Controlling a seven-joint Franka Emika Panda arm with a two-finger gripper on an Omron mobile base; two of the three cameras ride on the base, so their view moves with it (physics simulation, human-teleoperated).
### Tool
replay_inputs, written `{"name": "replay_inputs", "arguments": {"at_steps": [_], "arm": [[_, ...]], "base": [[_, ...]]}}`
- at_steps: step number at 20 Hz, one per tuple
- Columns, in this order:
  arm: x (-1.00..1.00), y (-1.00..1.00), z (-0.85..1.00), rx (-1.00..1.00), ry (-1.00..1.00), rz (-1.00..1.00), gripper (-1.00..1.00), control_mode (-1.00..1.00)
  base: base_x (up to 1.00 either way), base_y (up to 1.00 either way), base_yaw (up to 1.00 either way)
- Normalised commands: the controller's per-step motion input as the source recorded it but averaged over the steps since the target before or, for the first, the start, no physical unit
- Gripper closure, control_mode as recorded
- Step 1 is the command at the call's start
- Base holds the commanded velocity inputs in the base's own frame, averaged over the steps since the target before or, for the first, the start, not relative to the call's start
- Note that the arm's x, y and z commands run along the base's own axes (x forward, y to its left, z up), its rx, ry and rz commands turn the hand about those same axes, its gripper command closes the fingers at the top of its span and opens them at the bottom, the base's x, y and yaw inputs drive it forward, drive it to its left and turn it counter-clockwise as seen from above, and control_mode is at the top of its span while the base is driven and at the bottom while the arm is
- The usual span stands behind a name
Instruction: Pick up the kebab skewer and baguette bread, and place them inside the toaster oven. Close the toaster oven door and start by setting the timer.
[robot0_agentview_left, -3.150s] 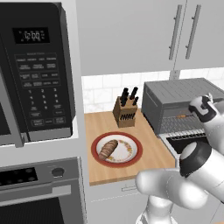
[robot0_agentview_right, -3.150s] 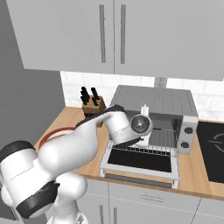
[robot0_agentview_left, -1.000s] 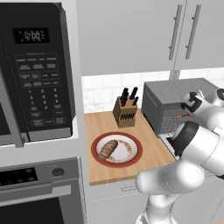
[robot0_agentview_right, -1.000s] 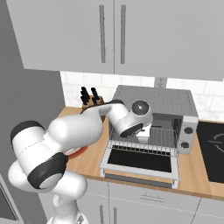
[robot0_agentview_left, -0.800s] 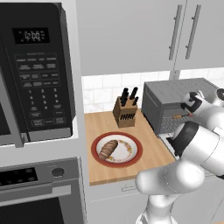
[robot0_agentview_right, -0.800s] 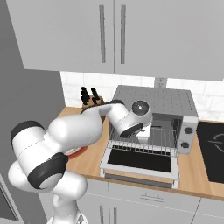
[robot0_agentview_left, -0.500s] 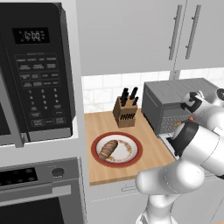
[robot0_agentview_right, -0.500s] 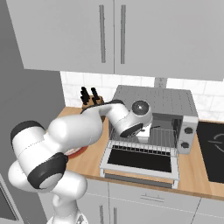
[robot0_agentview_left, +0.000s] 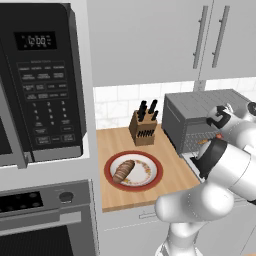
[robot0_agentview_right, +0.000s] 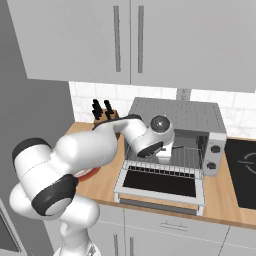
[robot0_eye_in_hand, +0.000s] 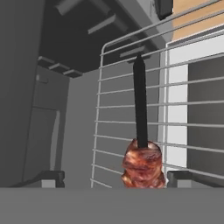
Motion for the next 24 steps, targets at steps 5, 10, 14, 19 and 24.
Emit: {"name": "replay_inputs", "arguments": {"at_steps": [5,10,14,19,24], "arm": [[0.14,-0.25,0.08,0.01,0.02,0.0,-1.0,-1.0],[0.04,-0.41,0.35,0.01,0.02,0.0,-1.0,-1.0],[-0.02,-0.38,0.36,0.01,0.0,0.0,-1.0,-1.0],[-0.73,0.22,0.61,0.0,0.0,0.0,-1.0,-1.0],[-0.74,0.96,0.54,-0.03,0.12,0.06,-1.0,-1.0]], "base": [[0.0,0.0,0.0],[0.0,0.0,0.0],[0.0,0.0,0.0],[0.0,0.0,0.0],[0.0,0.0,0.0]]}}
